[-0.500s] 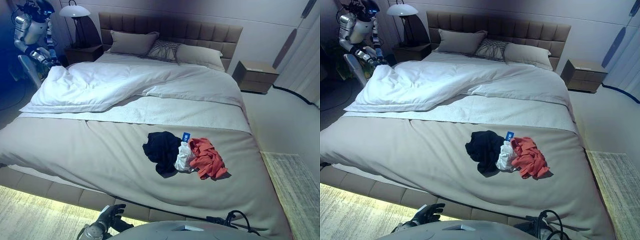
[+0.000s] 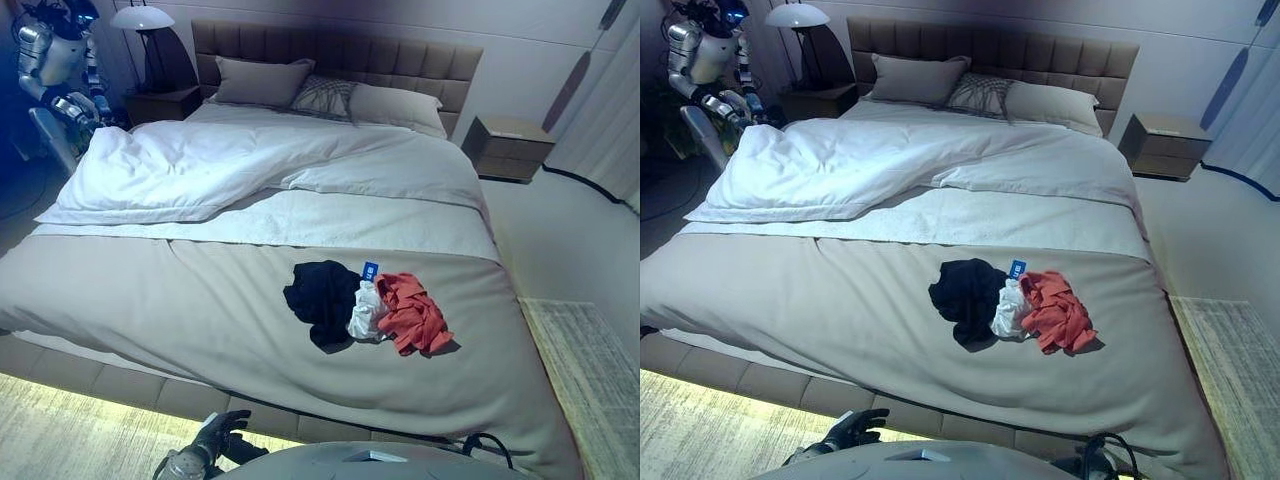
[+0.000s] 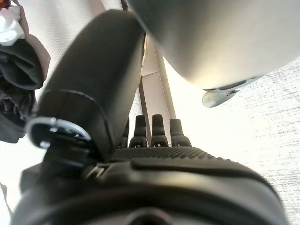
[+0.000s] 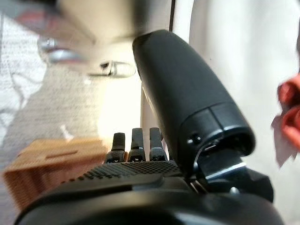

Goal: Pick up the clothes from the bed and place them into the basket

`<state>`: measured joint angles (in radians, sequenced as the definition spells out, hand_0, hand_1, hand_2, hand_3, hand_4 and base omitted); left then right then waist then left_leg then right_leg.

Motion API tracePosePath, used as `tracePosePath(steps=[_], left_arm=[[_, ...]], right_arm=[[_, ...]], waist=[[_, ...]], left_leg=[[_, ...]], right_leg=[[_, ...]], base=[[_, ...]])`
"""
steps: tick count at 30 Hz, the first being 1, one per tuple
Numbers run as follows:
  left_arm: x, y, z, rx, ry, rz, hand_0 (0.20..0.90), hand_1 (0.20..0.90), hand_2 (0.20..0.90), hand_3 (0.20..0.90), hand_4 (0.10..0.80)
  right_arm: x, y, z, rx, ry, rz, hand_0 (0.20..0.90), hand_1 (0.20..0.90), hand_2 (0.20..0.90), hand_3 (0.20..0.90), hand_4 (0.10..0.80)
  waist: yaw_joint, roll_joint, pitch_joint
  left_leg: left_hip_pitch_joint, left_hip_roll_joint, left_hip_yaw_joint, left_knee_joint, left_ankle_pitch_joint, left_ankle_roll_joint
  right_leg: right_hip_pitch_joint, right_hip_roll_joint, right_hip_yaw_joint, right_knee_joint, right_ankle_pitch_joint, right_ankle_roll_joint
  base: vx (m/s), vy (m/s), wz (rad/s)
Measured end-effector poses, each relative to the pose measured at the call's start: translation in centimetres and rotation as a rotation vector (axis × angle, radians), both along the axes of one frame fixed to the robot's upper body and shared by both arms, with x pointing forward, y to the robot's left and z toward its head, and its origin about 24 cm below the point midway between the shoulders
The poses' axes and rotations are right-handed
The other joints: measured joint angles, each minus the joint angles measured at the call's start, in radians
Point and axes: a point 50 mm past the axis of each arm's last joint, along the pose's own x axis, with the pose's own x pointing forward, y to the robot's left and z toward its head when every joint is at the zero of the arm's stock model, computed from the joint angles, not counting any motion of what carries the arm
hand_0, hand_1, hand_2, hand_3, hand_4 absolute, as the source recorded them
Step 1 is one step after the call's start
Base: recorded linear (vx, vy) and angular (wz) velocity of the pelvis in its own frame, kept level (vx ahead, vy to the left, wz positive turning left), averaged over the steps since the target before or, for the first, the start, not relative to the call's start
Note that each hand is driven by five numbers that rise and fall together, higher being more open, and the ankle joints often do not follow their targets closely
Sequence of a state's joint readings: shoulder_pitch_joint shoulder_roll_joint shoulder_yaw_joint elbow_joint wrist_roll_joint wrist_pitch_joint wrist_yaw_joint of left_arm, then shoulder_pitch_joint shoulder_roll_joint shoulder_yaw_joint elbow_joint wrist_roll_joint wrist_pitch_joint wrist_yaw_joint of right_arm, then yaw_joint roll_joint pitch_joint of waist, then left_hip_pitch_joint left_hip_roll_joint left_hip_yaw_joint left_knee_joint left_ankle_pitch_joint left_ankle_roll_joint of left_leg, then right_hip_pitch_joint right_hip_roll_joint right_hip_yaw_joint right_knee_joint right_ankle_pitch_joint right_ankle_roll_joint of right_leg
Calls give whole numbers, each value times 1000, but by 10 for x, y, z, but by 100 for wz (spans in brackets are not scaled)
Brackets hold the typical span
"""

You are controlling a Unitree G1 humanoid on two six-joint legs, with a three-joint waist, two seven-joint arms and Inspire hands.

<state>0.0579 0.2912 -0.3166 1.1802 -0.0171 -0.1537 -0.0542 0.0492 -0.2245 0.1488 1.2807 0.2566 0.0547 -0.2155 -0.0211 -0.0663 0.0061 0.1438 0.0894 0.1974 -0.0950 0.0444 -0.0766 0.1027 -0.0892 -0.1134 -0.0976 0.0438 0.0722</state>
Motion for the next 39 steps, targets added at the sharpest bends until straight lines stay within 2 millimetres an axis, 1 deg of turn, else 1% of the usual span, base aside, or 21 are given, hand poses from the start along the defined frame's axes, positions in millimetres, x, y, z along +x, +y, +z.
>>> tracePosePath(steps=[3, 6, 7, 9, 12, 13, 16, 17, 18, 19, 21, 22, 23, 25, 26, 27, 29, 31, 34, 36, 39], left_arm=[[4, 4, 2, 9, -16, -7, 900, 900, 900, 900, 800], [15, 18, 9, 49, -43, -15, 900, 900, 900, 900, 800], [22, 27, 13, 76, -58, -18, 900, 900, 900, 900, 800], [36, 41, 21, 123, -76, -18, 900, 900, 900, 900, 800], [57, 53, 31, 163, -115, -20, 900, 900, 900, 900, 800], [58, 53, 32, 165, -118, -20, 900, 900, 900, 900, 800], [64, 57, 37, 174, -139, -25, 900, 900, 900, 900, 800], [66, 59, 39, 179, -145, -28, 900, 900, 900, 900, 800], [67, 60, 40, 180, -148, -30, 900, 900, 900, 900, 800], [71, 63, 44, 183, -161, -39, 900, 900, 900, 900, 800], [80, 68, 51, 191, -187, -52, 900, 900, 900, 900, 800], [85, 73, 55, 199, -196, -58, 900, 900, 900, 900, 800], [87, 75, 57, 204, -203, -62, 900, 900, 900, 900, 800], [101, 81, 69, 222, -250, -74, 900, 900, 900, 900, 800], [104, 82, 71, 224, -261, -70, 900, 900, 900, 900, 800], [107, 83, 74, 226, -274, -64, 900, 900, 900, 900, 800], [115, 84, 79, 216, -311, -43, 900, 900, 900, 900, 800], [119, 86, 84, 216, -334, -41, 900, 900, 900, 900, 800], [123, 93, 93, 231, -362, -33, 900, 900, 900, 900, 800], [123, 97, 96, 236, -373, -21, 900, 900, 900, 900, 800], [125, 100, 99, 228, -399, 5, 900, 900, 900, 900, 800]], right_arm=[[4, -18, 6, -63, -23, -13, 900, 900, 900, 900, 800], [16, -32, 12, -129, -68, -9, 900, 900, 900, 900, 800], [30, -36, 16, -150, -104, -5, 900, 900, 900, 900, 800], [61, -46, 27, -187, -190, 0, 900, 900, 900, 900, 800], [103, -73, 54, -287, -323, 7, 900, 900, 900, 900, 800], [108, -77, 59, -301, -340, 10, 900, 900, 900, 900, 800], [134, -94, 82, -377, -424, 43, 900, 900, 900, 900, 800], [146, -97, 91, -398, -459, 45, 900, 900, 900, 900, 800], [151, -98, 94, -406, -472, 45, 900, 900, 900, 900, 800], [161, -101, 103, -425, -501, 52, 900, 900, 900, 900, 800], [174, -107, 117, -466, -542, 46, 900, 900, 900, 900, 800], [190, -110, 132, -499, -591, 39, 900, 900, 900, 900, 800], [195, -112, 137, -510, -607, 41, 900, 900, 900, 900, 800], [214, -119, 162, -566, -676, 34, 900, 900, 900, 900, 800], [219, -120, 169, -581, -696, 35, 900, 900, 900, 900, 800], [226, -121, 178, -593, -720, 34, 900, 900, 900, 900, 800], [235, -125, 194, -628, -751, 40, 900, 900, 900, 900, 800], [244, -127, 207, -646, -783, 45, 900, 900, 900, 900, 800], [258, -130, 232, -665, -849, 37, 900, 900, 900, 900, 800], [266, -131, 246, -632, -880, 69, 900, 900, 900, 900, 800], [273, -129, 252, -548, -902, 99, 900, 900, 900, 900, 800]], waist=[[7, -7, 11], [23, -12, 21], [26, -19, 51], [31, -30, 104], [47, -13, 203], [53, -9, 215], [84, 3, 273], [93, 4, 294], [98, 3, 303], [107, 1, 325], [127, -1, 342], [135, 1, 361], [137, -1, 371], [148, 2, 412], [156, 3, 423], [162, 3, 439], [172, 9, 466], [186, 11, 468], [196, 19, 494], [206, 21, 496], [221, 32, 510]], left_leg=[[-19, 3, -2, 0, 0, 0], [-73, 9, -5, 1, 14, -2], [-94, 14, -12, 3, 31, 3], [-143, 15, -28, 7, 54, -1], [-207, 20, -58, 32, 66, -3], [-213, 22, -63, 41, 65, -4], [-243, 35, -87, 73, 58, -14], [-255, 39, -101, 86, 55, -18], [-262, 42, -105, 94, 54, -20], [-283, 49, -118, 114, 50, -26], [-326, 57, -136, 131, 49, -29], [-365, 62, -156, 152, 53, -35], [-381, 63, -163, 165, 53, -36], [-435, 67, -184, 198, 50, -39], [-448, 68, -187, 209, 49, -40], [-463, 68, -192, 228, 46, -44], [-494, 65, -204, 261, 39, -50], [-539, 64, -210, 294, 36, -52], [-607, 58, -223, 361, 20, -43], [-656, 52, -226, 408, -3, -34], [-689, 50, -232, 447, -24, -31]], right_leg=[[-19, 1, -1, 0, 0, 0], [-70, 8, -5, 2, 6, 6], [-88, 14, -8, 5, 19, 10], [-133, 22, -13, 5, 35, 6], [-167, 33, -39, 5, 50, -7], [-167, 35, -45, 5, 50, -7], [-168, 47, -66, 6, 50, -8], [-169, 51, -75, 6, 50, -8], [-170, 54, -80, 6, 50, -8], [-175, 60, -91, 6, 50, -8], [-203, 68, -104, 6, 51, -9], [-223, 74, -123, 9, 59, -20], [-233, 75, -127, 16, 59, -20], [-274, 77, -144, 37, 59, -20], [-287, 76, -146, 50, 57, -22], [-300, 74, -148, 69, 50, -32], [-332, 66, -156, 118, 33, -38], [-386, 56, -168, 177, 12, -44], [-475, 31, -170, 309, -37, -50], [-539, 14, -169, 392, -75, -57], [-578, 3, -158, 450, -98, -59]], base=[[-17, -226, -2], [-127, -213, 1], [-174, -281, 5], [-80, -218, 12], [23, -197, 26], [44, -180, 21], [36, -226, 20], [38, -237, 20], [22, -229, 20], [8, -180, 20], [4, -184, 24], [4, -185, 21], [4, -195, 21], [17, -109, 14], [19, -82, 11], [9, -50, 5], [2, -73, 11], [-4, -56, 8], [-21, -39, 8], [27, -30, 3], [55, -10, 2]])
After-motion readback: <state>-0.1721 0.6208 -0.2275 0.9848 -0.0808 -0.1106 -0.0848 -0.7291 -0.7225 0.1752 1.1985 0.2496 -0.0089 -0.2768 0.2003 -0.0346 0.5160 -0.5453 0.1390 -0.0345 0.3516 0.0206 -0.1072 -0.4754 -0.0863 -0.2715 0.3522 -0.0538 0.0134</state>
